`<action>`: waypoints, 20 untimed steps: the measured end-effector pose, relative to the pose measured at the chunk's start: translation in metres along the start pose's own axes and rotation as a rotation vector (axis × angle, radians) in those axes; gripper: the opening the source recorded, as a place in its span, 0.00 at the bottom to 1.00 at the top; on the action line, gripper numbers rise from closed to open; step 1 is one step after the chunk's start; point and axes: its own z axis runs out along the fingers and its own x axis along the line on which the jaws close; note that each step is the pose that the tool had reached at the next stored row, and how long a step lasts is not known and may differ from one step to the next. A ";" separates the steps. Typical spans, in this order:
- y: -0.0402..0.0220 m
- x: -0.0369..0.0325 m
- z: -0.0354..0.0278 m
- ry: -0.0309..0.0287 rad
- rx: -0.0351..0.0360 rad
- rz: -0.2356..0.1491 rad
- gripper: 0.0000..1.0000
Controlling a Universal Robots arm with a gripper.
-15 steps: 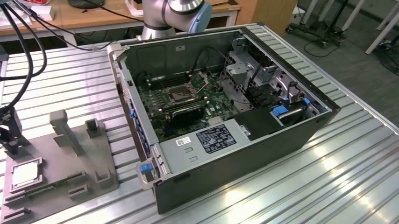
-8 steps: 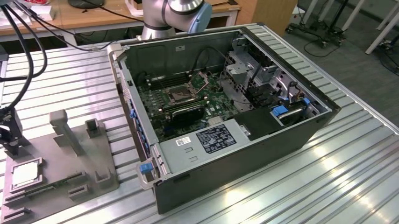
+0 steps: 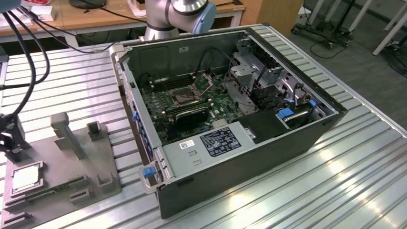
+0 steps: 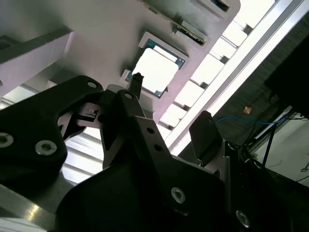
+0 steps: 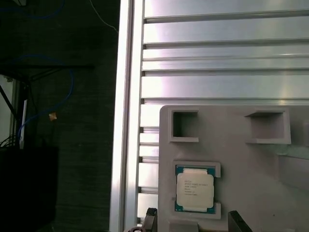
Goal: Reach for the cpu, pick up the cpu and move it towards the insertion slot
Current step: 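Pick up the cpu and move it towards the insertion slot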
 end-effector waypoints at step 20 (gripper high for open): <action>-0.0007 -0.0004 0.0097 -0.0007 -0.0222 0.006 0.66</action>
